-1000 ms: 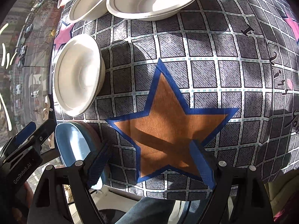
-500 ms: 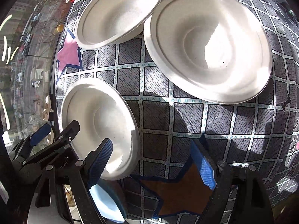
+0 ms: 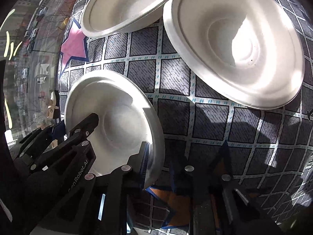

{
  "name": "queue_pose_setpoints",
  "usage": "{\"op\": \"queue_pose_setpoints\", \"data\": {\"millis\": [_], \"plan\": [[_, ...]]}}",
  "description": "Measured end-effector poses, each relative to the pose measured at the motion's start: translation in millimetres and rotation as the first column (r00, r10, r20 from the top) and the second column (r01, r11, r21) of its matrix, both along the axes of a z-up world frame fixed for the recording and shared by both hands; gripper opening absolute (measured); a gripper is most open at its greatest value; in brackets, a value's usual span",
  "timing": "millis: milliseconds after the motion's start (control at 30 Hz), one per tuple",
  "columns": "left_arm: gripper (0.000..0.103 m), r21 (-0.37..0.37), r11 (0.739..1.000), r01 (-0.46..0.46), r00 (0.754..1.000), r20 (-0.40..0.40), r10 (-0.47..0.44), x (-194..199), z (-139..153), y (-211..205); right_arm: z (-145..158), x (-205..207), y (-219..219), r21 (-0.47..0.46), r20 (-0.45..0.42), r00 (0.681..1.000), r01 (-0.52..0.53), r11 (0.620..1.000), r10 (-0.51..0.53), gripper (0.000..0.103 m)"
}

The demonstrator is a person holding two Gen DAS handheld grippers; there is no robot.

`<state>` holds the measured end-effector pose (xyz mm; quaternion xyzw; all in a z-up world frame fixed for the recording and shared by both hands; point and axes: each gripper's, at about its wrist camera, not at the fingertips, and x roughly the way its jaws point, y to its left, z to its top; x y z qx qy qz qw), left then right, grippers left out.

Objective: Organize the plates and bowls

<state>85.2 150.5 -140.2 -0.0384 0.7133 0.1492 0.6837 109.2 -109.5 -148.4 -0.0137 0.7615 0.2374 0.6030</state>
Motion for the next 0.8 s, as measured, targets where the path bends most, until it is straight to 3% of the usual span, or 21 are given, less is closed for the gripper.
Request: {"op": "queue_pose_setpoints", "data": {"millis": [400,800], "plan": [[0.029,-0.038,0.980,0.197,0.980,-0.019,-0.197,-18.9,1.2,-96.3,6.3,-25.5,-96.4,-0.055,-0.010,0.999,0.043,0.998,-0.043,0.021],[0.029,-0.088,0.956,0.279,0.957,-0.054,-0.284,-61.7,-2.1,-153.2,12.7,-78.8,-172.3,-0.115,-0.024,0.997,0.070,0.991,-0.074,0.021]]}}
